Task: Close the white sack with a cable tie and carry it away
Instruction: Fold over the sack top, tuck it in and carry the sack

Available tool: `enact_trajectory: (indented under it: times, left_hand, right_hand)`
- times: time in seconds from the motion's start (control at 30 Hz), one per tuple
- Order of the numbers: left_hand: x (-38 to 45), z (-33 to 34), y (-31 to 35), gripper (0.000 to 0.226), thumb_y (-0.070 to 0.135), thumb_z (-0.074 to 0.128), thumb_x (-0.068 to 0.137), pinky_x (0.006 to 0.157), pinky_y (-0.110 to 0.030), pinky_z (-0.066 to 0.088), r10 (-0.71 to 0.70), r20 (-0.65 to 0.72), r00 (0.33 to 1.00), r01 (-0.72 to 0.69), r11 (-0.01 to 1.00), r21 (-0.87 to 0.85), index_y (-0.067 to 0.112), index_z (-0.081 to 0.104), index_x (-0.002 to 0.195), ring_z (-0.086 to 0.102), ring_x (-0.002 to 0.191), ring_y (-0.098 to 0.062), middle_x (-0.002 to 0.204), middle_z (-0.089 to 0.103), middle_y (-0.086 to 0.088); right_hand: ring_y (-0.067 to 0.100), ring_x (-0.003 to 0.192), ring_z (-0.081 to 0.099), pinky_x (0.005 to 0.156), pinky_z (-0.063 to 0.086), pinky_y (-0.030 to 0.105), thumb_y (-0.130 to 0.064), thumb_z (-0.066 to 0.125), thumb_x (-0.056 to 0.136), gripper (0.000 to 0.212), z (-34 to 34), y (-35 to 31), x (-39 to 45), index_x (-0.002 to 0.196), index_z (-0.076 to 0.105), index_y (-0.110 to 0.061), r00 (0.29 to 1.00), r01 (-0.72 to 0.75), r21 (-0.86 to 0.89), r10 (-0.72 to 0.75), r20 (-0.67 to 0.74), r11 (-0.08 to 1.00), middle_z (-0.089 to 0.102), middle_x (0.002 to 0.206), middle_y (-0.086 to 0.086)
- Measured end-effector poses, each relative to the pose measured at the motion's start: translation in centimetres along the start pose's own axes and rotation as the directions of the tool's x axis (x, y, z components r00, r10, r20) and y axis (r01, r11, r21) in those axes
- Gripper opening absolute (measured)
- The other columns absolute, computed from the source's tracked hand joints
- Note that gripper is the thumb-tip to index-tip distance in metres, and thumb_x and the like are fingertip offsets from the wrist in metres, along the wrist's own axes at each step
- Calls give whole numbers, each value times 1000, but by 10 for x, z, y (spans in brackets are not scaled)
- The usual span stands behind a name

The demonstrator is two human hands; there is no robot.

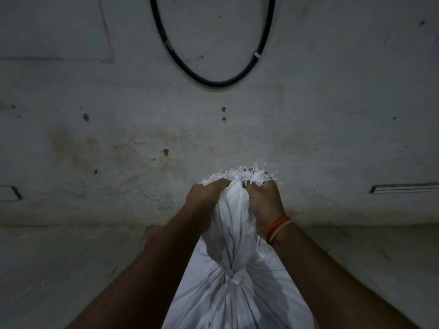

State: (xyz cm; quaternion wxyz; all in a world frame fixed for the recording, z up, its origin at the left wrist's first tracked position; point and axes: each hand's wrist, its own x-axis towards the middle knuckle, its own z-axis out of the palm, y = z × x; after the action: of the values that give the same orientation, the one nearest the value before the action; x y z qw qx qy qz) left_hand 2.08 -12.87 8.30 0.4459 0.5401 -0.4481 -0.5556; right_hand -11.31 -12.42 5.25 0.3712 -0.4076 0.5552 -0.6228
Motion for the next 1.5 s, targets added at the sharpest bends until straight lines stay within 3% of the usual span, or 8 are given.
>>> enact_trajectory:
  times: [0.2, 0.37, 0.5, 0.7, 0.9, 1.17, 1.3, 1.5]
  left_hand:
    - [-65, -11, -27, 101, 62, 74, 74, 94, -33, 48, 580, -101, 808, -534, 794, 290, 31, 13, 148, 55, 108, 2, 151, 36, -6]
    - [-97, -7, -96, 108, 57, 76, 74, 113, -44, 39, 857, 175, 486, -735, 292, 613, 18, 15, 154, 3, 154, -31, 164, -5, -18]
    - [-66, 0, -91, 125, 61, 74, 71, 120, -51, 20, 708, 299, 640, -646, 285, 708, 36, -15, 154, -17, 151, -24, 164, -20, -8]
    - [-29, 0, -49, 113, 54, 86, 60, 108, -33, 39, 639, 390, 663, -655, 242, 716, 16, 30, 151, 43, 131, -27, 147, 41, -12]
    - [-8, -8, -43, 80, 51, 89, 57, 93, -31, 49, 579, 365, 729, -621, 336, 708, 23, 59, 125, 60, 109, -19, 122, 63, -2]
    - [1, -14, -32, 56, 42, 95, 51, 77, -24, 53, 489, 400, 775, -616, 448, 648, 19, 73, 98, 69, 85, -12, 95, 75, 4]
    - [5, -15, -28, 59, 38, 97, 49, 85, -37, 59, 316, 432, 845, -532, 581, 616, 16, 76, 100, 72, 88, -13, 96, 77, 2]
    - [-1, -19, -20, 49, 32, 94, 61, 89, -38, 60, 81, 564, 822, -445, 709, 546, 20, 75, 104, 73, 91, -10, 100, 78, 5]
  right_hand:
    - [26, 57, 56, 54, 44, 38, -10, 56, 71, 9, -2, -4, 3, 64, 55, -4, 976, -118, 4, 116, -185, 993, 59, 62, 12]
    - [23, 60, 50, 58, 41, 32, -13, 56, 69, 7, -2, -9, -1, 65, 53, -9, 980, -137, -11, 134, -144, 990, 49, 60, 4]
    - [35, 90, 66, 84, 56, 40, -21, 57, 82, 38, -1, -16, -6, 109, 63, 5, 962, -222, -92, 234, 142, 971, 66, 96, 20]
    - [13, 48, 33, 43, 31, 22, 6, 37, 77, 46, -8, -32, -4, 38, 37, -20, 916, -236, -9, 226, 331, 972, 37, 47, -3]
    - [26, 79, 53, 76, 47, 34, -30, 55, 82, 16, -23, -32, -5, 75, 58, -16, 844, -254, -112, 276, 461, 961, 57, 79, 6]
    - [1, 118, 56, 94, 53, 21, -17, 78, 75, 69, -70, -24, -28, 138, 51, -26, 760, 493, -383, -172, 626, 781, 42, 139, -9]
    - [4, 95, 61, 81, 51, 20, -15, 75, 70, 39, -75, -17, -16, 109, 71, -19, 711, 646, -534, -176, 681, 545, 62, 106, -3]
    - [23, 56, 48, 57, 40, 36, -11, 57, 56, 14, -58, -23, 0, 57, 54, 3, 787, 348, -540, 74, 613, 767, 51, 59, 20]
